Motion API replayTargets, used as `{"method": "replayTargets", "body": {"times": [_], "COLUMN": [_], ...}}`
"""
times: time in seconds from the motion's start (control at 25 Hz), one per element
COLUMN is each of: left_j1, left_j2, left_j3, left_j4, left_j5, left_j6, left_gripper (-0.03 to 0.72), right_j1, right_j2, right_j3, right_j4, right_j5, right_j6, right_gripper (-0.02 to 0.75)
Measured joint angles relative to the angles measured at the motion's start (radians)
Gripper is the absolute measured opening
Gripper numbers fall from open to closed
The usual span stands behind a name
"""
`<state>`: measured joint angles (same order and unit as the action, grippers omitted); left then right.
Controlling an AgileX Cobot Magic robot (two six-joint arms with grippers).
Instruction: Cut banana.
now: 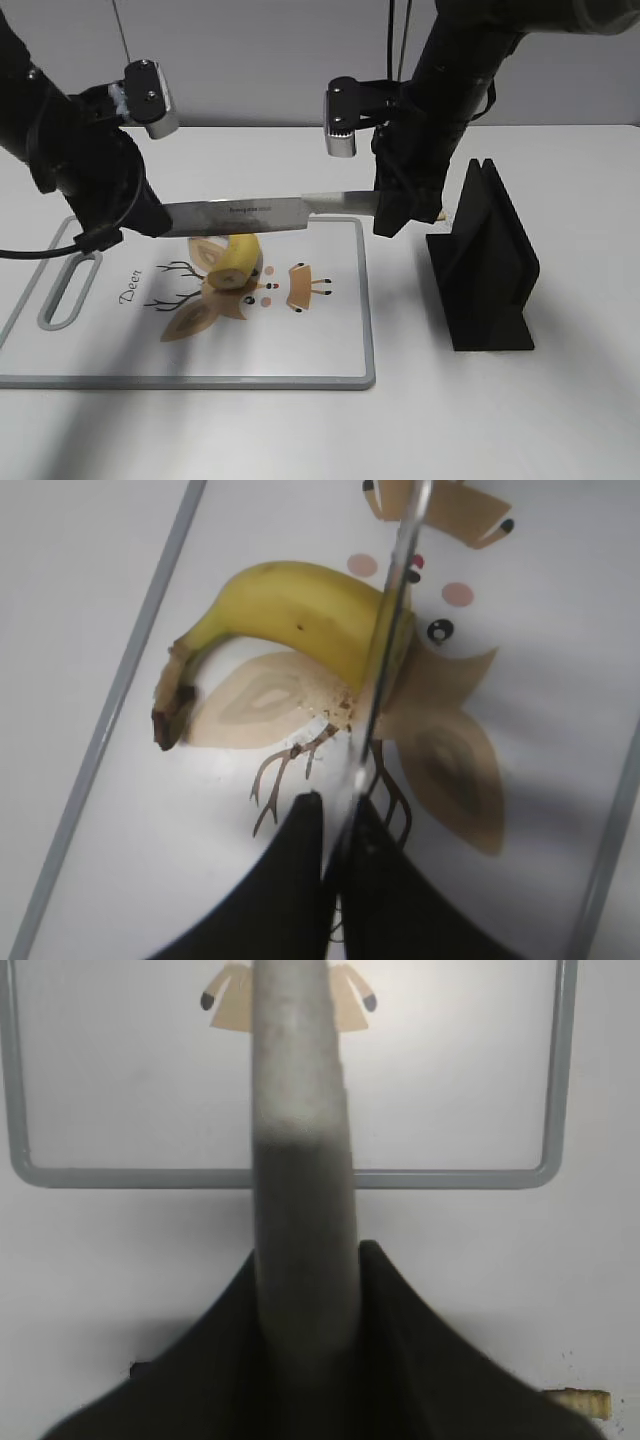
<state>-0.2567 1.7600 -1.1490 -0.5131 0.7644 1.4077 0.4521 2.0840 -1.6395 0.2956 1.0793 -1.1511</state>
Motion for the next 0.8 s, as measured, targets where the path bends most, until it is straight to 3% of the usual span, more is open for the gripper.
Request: {"method": "replayTargets", "body": {"times": [0.8], "left_j1": [0.000], "left_j2": [0.095], "left_j3": [0.000], "left_j4": [0.026], "left_j5": [-0.070], "left_j6": [0.000], "left_gripper": [0.008], "right_j1": [0.002], "right_j2": [0.082], "right_j3": [-0.037], "right_j4": [-0.002], "right_j5": [-0.038], "right_j6": [0.000], "right_gripper": [0.185]}}
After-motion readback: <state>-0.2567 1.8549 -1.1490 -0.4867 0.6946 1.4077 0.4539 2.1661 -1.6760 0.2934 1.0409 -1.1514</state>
